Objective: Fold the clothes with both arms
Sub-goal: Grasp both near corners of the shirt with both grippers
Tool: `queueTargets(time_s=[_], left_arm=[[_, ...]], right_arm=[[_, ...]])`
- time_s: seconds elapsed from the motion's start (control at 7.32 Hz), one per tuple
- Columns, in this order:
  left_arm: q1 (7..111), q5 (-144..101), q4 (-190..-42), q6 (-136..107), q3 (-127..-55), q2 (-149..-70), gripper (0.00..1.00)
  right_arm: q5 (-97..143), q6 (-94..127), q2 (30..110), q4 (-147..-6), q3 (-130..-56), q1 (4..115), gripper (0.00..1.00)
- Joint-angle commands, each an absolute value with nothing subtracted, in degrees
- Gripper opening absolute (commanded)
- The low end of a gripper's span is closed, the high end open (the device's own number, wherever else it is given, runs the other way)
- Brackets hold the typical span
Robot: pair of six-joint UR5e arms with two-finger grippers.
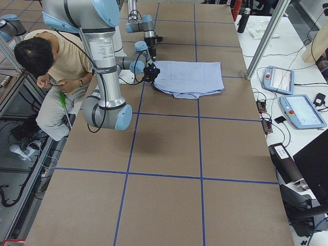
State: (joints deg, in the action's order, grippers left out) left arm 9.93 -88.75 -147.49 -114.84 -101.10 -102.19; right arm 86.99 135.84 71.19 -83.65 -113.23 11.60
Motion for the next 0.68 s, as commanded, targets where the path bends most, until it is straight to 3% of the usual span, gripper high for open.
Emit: queueTargets(time_s=[0.0,0.14,0.27,0.55], left_arm=[[9.8,-88.7,-147.5,-115.0,-101.1,-102.2,0.42],[9.8,-88.7,-147.4,-115.2,-101.2,-102.2,0.10],[9.8,-88.6,-147.5,-115.3,-101.2,-102.2,0.00],[10.0,-88.5,-147.4,-115.3,-101.6,-102.0,0.00]], right_arm=[[87.0,135.9,71.2,-83.7,-113.3,11.6,0.00],[86.9,135.9,71.2,-83.7,-113.3,11.6,0.00],[86.9,135.9,71.3,-83.7,-113.4,11.6,0.00],[86.9,135.9,71.3,-83.6,-113.4,11.6,0.00]])
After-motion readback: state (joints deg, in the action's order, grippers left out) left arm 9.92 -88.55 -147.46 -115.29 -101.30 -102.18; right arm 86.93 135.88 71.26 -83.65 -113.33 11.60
